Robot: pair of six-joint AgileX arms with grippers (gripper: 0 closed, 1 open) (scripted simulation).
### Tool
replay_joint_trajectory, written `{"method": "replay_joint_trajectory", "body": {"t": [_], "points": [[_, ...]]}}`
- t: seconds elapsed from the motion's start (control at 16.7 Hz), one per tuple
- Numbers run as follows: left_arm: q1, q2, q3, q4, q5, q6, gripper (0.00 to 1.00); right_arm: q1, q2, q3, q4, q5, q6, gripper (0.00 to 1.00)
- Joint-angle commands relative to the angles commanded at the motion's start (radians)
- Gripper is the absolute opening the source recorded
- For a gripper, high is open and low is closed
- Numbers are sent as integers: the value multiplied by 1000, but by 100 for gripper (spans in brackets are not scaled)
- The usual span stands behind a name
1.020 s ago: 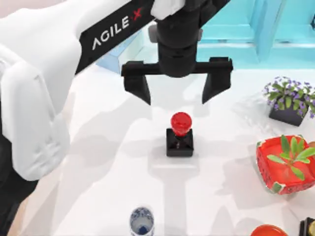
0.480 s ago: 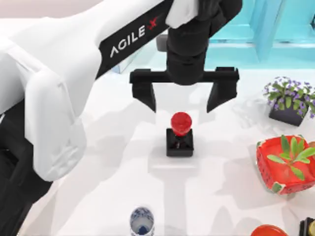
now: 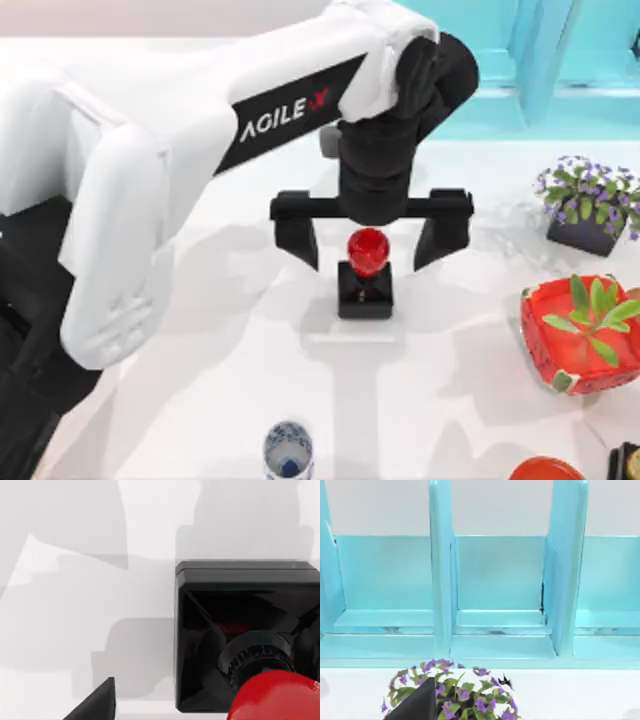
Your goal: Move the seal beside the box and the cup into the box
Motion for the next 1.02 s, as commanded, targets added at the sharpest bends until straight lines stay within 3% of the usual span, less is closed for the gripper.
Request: {"method": "replay_joint_trajectory", "body": {"t": [0.42,1.02], "points": [[-1,-3,-66,66,0,-1,100,0,0,0,0,0,0,100],[-1,-3,-66,66,0,-1,25,0,0,0,0,0,0,100]]}}
